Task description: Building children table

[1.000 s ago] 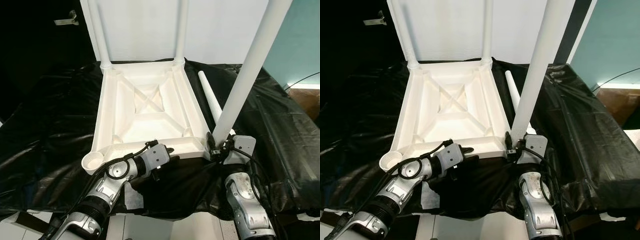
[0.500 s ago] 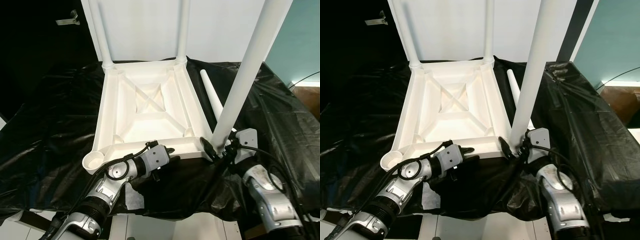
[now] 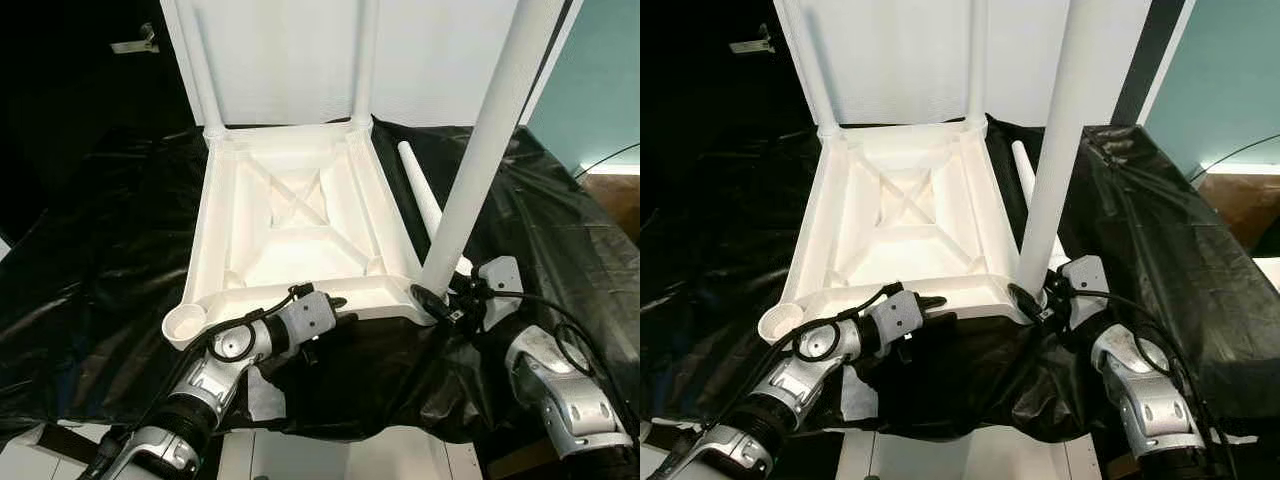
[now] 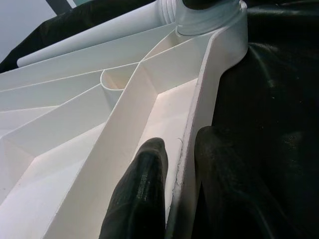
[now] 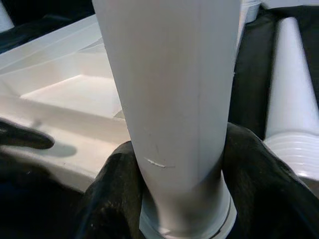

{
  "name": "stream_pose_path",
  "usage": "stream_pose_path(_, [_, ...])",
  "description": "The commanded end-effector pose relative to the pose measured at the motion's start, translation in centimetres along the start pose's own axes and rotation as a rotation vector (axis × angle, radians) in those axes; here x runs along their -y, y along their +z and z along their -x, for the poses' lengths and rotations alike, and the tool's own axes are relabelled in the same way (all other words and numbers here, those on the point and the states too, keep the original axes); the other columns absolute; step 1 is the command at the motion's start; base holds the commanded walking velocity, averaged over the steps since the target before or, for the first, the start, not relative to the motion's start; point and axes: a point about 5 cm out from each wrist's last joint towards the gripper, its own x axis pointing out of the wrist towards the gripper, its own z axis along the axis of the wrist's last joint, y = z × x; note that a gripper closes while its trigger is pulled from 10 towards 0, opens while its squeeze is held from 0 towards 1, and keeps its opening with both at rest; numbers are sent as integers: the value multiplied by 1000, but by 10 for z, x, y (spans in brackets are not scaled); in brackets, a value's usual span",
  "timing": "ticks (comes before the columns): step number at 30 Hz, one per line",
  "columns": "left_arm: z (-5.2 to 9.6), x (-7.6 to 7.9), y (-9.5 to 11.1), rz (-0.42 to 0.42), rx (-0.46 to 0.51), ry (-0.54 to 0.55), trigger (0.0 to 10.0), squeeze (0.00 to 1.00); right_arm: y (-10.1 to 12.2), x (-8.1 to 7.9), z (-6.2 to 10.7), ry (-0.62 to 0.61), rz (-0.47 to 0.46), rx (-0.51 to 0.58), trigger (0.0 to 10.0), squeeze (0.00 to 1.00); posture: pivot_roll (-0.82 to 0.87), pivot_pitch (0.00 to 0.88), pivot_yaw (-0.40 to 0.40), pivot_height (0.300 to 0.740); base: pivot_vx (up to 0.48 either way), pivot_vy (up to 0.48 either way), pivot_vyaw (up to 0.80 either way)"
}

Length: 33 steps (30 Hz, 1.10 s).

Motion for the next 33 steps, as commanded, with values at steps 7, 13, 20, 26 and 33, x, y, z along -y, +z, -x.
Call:
stream_pose_path(7, [0, 23, -19, 34, -101, -119, 10000, 0, -20, -11, 4, -434, -134, 42, 0, 0, -22, 13, -4, 740, 0, 0, 0])
stream_pose_path(13, [0, 22, -19, 26, -106, -128, 10000, 0, -18, -8, 11, -556, -146, 89, 0, 0, -26, 12, 5, 740, 0, 0, 0])
stream_pose_path(20, [-1, 21, -18, 25, -103, -128, 10000, 0, -8, -9, -12, -606, -165, 74, 10000, 0, -27, 14, 7, 740, 0, 0, 0])
stream_pose_path(26, [0, 22, -19, 36, -107, -127, 10000, 0, -6, -11, -15, -589, -93, 87, 10000, 1000, -24, 17, 2, 740, 0, 0, 0])
stream_pose_path(33, [3, 20, -23, 94, -127, -135, 10000, 1000, -9, -21, -13, -523, -81, 63, 10000, 0, -35, 21, 4, 740, 0, 0, 0])
